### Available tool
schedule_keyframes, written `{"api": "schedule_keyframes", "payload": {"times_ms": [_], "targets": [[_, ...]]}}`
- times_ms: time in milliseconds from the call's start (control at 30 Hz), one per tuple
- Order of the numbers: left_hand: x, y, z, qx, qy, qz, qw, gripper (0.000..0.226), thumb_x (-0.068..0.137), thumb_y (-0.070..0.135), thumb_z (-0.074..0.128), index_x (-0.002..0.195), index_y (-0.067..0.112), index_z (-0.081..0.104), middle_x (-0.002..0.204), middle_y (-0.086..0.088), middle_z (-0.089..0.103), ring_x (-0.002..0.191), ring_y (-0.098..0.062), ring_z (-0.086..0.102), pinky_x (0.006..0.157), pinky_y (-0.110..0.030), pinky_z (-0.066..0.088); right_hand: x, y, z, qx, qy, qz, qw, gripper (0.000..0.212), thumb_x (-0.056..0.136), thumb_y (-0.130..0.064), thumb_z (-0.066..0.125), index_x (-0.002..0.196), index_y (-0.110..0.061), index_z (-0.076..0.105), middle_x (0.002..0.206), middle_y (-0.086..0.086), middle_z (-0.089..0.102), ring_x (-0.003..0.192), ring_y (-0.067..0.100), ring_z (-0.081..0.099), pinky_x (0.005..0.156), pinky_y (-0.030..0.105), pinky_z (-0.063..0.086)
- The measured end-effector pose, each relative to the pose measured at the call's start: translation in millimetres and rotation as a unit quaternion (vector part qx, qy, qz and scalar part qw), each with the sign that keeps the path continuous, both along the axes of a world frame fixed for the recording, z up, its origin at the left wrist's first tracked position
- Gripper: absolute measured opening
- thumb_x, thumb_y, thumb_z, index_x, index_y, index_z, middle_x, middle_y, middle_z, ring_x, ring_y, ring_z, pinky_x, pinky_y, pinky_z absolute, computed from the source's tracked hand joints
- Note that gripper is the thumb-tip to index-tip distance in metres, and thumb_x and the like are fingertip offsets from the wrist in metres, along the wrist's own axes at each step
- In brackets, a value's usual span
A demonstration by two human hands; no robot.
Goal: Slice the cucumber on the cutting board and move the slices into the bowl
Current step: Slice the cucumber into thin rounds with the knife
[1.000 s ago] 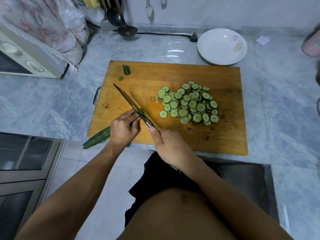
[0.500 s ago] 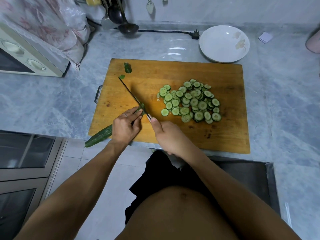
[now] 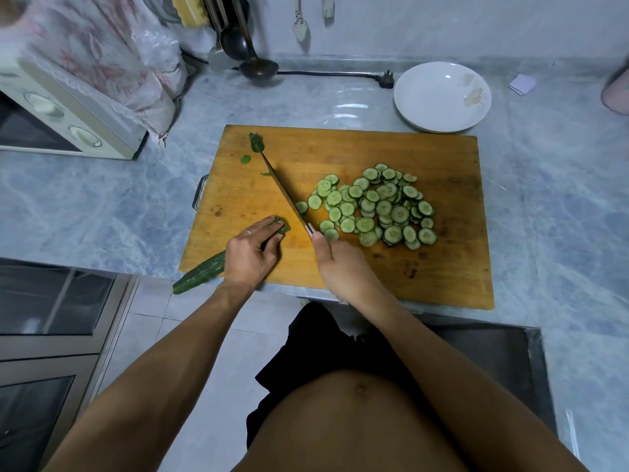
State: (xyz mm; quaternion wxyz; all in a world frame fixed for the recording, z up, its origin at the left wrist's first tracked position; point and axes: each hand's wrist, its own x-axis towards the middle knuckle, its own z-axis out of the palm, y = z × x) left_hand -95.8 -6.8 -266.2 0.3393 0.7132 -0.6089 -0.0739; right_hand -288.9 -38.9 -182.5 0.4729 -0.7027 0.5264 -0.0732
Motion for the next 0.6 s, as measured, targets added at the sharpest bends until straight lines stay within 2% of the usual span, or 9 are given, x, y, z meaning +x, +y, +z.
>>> {"api": "schedule_keyframes", "payload": {"times_ms": [67, 167, 233, 333, 433, 600], "targets": [[0.4, -0.1, -0.9, -0.003, -0.002, 0.000, 1.000, 0.023, 0.085, 0.013, 0.071, 0.107, 0.013, 0.076, 0.114, -0.006, 0.072, 0.106, -0.015, 0.068, 0.093, -0.028, 0.053, -8.1, 0.9, 3.2, 0.010, -0.017, -0.007, 1.000, 0.066, 0.104, -0.051, 0.021, 0.064, -0.008, 0.050, 0.058, 0.010, 0.049, 0.061, 0.037, 0.058, 0.056, 0.039, 0.042], [1.3, -0.8, -2.2, -0.007, 0.002, 0.002, 1.000, 0.022, 0.084, 0.015, 0.071, 0.105, 0.014, 0.077, 0.113, -0.005, 0.072, 0.104, -0.014, 0.068, 0.093, -0.025, 0.052, -16.9, 5.7, 12.5, 0.037, -0.038, -0.006, 0.999, 0.072, 0.104, -0.052, 0.023, 0.079, 0.006, 0.058, 0.057, 0.011, 0.048, 0.050, 0.029, 0.051, 0.058, 0.043, 0.049], [0.9, -0.9, -2.7, -0.004, 0.009, 0.009, 1.000, 0.021, 0.083, 0.016, 0.072, 0.103, 0.013, 0.078, 0.112, -0.005, 0.072, 0.103, -0.014, 0.069, 0.092, -0.026, 0.053, -18.0, 11.8, 18.3, 0.038, -0.041, 0.006, 0.998, 0.070, 0.104, -0.051, 0.024, 0.085, 0.007, 0.059, 0.062, 0.011, 0.052, 0.054, 0.026, 0.052, 0.062, 0.042, 0.049], [-0.4, -0.6, -3.3, -0.004, 0.014, 0.010, 1.000, 0.020, 0.083, 0.017, 0.071, 0.100, 0.012, 0.078, 0.109, -0.007, 0.073, 0.101, -0.015, 0.069, 0.091, -0.027, 0.053, -14.9, 19.2, 19.5, 0.010, -0.029, 0.028, 0.999, 0.061, 0.104, -0.049, 0.024, 0.071, -0.009, 0.054, 0.073, 0.010, 0.059, 0.075, 0.028, 0.057, 0.073, 0.041, 0.046], [-0.1, 0.4, -2.5, 0.001, 0.025, 0.003, 1.000, 0.026, 0.086, 0.025, 0.062, 0.101, 0.012, 0.078, 0.112, -0.006, 0.072, 0.103, -0.014, 0.068, 0.093, -0.022, 0.051, -12.6, 21.7, 18.5, -0.011, -0.021, 0.046, 0.999, 0.056, 0.105, -0.048, 0.024, 0.061, -0.018, 0.040, 0.063, 0.003, 0.047, 0.071, 0.024, 0.049, 0.066, 0.037, 0.037], [-0.8, 3.1, -2.9, 0.001, 0.019, 0.004, 1.000, 0.033, 0.087, 0.030, 0.055, 0.098, 0.011, 0.079, 0.115, -0.007, 0.071, 0.102, -0.018, 0.069, 0.088, -0.026, 0.054, -11.1, 23.1, 19.3, -0.011, -0.015, 0.068, 0.998, 0.055, 0.105, -0.047, 0.022, 0.062, -0.017, 0.038, 0.063, 0.002, 0.043, 0.073, 0.024, 0.046, 0.067, 0.034, 0.031]]}}
